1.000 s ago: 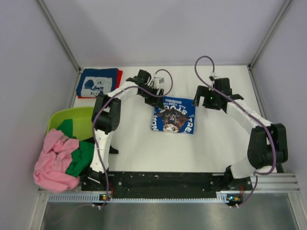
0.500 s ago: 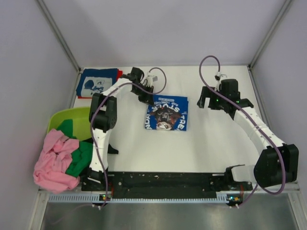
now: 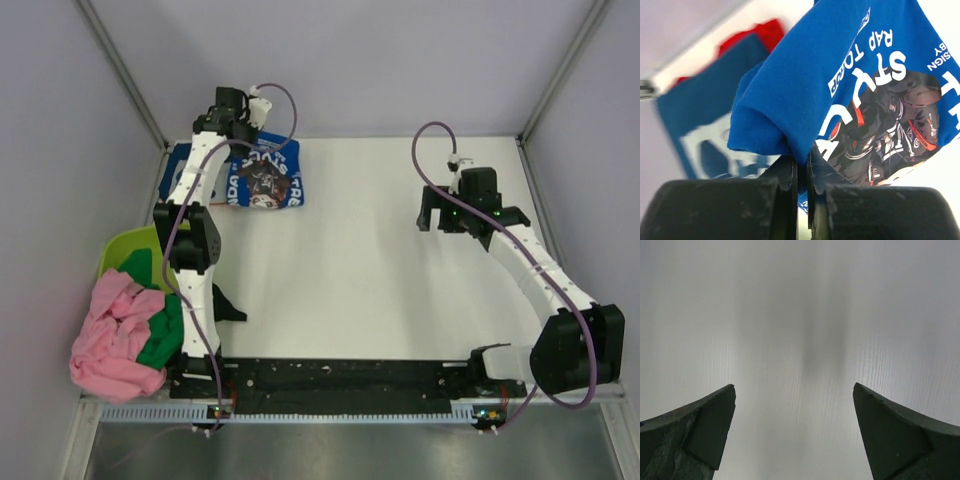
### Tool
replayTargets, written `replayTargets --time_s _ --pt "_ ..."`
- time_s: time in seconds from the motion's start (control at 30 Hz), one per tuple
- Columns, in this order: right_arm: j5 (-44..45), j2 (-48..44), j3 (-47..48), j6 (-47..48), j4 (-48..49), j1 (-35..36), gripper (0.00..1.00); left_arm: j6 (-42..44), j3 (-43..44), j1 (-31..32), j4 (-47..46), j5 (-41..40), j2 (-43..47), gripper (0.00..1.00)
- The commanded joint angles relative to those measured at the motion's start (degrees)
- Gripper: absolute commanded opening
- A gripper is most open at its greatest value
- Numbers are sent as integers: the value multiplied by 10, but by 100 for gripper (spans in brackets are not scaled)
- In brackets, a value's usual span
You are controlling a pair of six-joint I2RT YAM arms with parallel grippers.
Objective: Fold and stack the t-shirts
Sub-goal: Put the neatly folded tshirt into the corner of the board with the left arm
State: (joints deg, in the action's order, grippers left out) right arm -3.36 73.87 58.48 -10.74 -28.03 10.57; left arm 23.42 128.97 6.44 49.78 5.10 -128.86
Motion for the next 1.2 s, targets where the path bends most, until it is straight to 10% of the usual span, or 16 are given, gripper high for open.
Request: replayTargets --time_s 0.0,0.73,1.17 --pt "17 -21 6 13 -1 -5 99 93 37 3 -77 -158 -1 0" --pt "31 -13 1 27 -1 -5 99 233 23 -20 -93 -167 125 0" --pt "44 -12 6 32 -5 -4 99 240 56 -60 -86 -175 37 0"
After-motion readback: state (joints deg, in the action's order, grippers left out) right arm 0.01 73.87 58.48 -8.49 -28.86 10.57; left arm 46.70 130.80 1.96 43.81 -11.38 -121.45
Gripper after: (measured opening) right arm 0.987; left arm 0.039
